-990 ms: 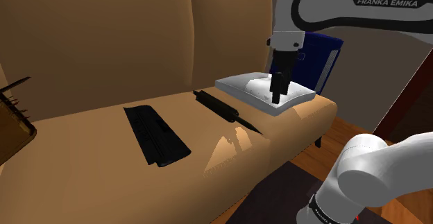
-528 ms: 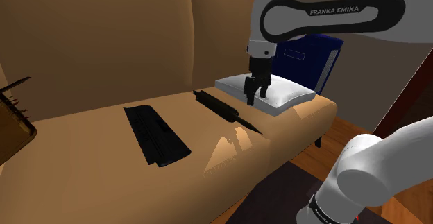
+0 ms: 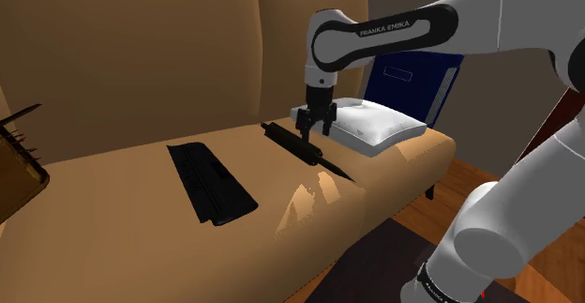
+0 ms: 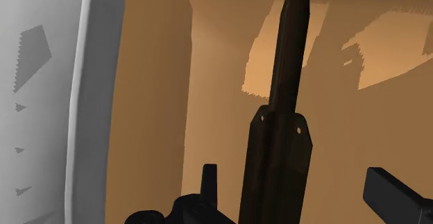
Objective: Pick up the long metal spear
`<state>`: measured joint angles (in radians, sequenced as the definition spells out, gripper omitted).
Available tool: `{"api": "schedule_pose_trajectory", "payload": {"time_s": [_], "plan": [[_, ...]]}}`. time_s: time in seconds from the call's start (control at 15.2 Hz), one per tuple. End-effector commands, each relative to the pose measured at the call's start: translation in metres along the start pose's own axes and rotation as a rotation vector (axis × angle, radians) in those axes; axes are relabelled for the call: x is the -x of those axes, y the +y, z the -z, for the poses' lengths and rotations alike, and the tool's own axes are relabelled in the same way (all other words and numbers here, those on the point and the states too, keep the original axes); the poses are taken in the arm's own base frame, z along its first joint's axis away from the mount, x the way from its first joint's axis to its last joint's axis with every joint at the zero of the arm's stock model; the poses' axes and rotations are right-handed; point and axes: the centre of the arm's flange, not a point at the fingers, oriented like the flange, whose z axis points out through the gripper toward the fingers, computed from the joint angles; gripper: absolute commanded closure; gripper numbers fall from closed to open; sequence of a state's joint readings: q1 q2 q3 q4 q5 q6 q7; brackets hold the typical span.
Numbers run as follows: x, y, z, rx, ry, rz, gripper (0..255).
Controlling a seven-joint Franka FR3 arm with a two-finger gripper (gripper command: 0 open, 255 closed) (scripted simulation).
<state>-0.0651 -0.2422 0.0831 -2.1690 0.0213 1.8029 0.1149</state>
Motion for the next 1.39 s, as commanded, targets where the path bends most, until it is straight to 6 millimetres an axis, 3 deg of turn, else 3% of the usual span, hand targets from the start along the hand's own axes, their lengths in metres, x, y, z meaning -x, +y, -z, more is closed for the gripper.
{"api": "schedule_pose_trajectory", "payload": {"time_s": [0.0, 0.2, 0.79, 0.86, 1.32], "plan": [[-0.027, 0.002, -0.009, -0.005, 0.007, -0.029, 0], [-0.059, 0.001, -0.02, -0.012, 0.015, -0.067, 0], [-0.064, 0.001, -0.059, -0.012, 0.015, -0.067, 0], [-0.064, 0.001, -0.059, -0.012, 0.015, -0.067, 255], [-0.065, 0.0, -0.06, -0.012, 0.015, -0.067, 255]]}}
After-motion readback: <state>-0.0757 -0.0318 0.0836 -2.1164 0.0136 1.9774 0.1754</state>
